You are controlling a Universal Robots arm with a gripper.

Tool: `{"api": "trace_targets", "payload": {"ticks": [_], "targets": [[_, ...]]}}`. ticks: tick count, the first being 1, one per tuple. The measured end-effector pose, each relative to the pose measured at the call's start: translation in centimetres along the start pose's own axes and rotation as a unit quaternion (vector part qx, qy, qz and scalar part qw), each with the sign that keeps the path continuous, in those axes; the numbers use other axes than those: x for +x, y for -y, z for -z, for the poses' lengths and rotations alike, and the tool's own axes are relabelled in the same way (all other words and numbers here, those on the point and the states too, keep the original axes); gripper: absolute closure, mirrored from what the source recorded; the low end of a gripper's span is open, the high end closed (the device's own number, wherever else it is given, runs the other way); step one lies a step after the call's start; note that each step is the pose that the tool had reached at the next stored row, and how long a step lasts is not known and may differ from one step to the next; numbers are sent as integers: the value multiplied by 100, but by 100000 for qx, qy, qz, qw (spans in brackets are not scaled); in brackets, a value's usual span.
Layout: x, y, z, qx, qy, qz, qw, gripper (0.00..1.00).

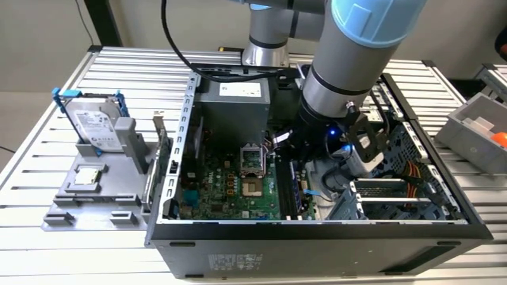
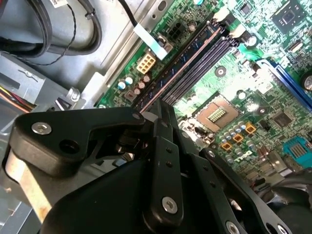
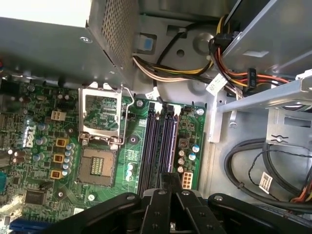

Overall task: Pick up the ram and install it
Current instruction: 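Press down the ram until it locks into place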

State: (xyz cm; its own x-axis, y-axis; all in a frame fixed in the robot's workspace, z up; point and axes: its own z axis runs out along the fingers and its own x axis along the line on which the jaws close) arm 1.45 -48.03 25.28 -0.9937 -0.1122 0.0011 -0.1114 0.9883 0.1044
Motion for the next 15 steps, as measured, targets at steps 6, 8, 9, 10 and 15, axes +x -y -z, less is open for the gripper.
{"api": "trace_targets", "payload": {"ticks": [6,8,9,10,15], "targets": [[0,-1,11,-7,-80,785,99997,100],[0,-1,11,-10,-106,1064,99994,100],[0,-1,11,-13,-116,1163,99993,100],[0,-1,12,-7,-131,1264,99992,100],[0,-1,13,-7,-178,1712,99985,100]]}}
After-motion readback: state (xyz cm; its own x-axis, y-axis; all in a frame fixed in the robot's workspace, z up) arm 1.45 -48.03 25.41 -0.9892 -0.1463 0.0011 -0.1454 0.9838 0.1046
